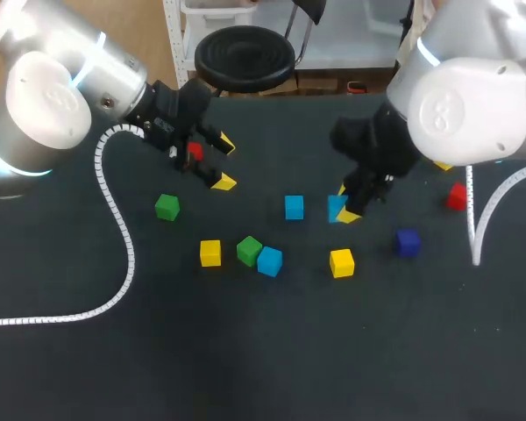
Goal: Place the blue cubes, place green cubes on the blue cubes, place the yellow cubes on the green cubes, then place the red cubes on the yellow cubes, and place purple cube on the red cubes.
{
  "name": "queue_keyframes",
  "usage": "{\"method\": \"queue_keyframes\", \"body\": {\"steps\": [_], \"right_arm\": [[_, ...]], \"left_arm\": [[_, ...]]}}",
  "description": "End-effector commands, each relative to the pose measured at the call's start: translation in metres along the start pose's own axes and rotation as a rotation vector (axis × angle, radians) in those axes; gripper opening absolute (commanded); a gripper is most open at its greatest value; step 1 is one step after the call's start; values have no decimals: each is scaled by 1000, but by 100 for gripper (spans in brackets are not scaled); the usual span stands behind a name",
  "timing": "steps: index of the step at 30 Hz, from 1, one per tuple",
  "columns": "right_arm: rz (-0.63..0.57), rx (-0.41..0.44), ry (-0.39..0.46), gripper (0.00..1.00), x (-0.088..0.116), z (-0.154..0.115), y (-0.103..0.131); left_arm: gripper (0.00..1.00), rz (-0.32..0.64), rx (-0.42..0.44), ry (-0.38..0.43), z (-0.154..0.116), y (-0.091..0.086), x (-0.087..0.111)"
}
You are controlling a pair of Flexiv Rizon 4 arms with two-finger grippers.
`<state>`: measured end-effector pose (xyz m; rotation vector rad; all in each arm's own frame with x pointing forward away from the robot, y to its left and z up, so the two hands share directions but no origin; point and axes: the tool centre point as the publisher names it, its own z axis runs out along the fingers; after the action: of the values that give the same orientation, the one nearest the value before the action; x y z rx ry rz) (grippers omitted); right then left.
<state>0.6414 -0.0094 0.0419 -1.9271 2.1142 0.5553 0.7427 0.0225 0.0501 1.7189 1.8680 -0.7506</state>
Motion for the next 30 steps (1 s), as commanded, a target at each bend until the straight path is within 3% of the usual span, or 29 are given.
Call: {"method": "queue_keyframes", "body": {"steps": [1, 7, 14, 30], "right_arm": [[12, -32, 0, 0, 5, 16, -7], [15, -34, -1, 0, 12, 24, -11], [-3, 14, -89, 0, 14, 21, -24], [-40, -32, -76, 0, -1, 33, -32]], "left_arm": [[100, 1, 2, 0, 0, 1, 0], [100, 1, 2, 0, 0, 1, 0], [100, 1, 2, 0, 0, 1, 0], [100, 1, 2, 0, 0, 1, 0]]}}
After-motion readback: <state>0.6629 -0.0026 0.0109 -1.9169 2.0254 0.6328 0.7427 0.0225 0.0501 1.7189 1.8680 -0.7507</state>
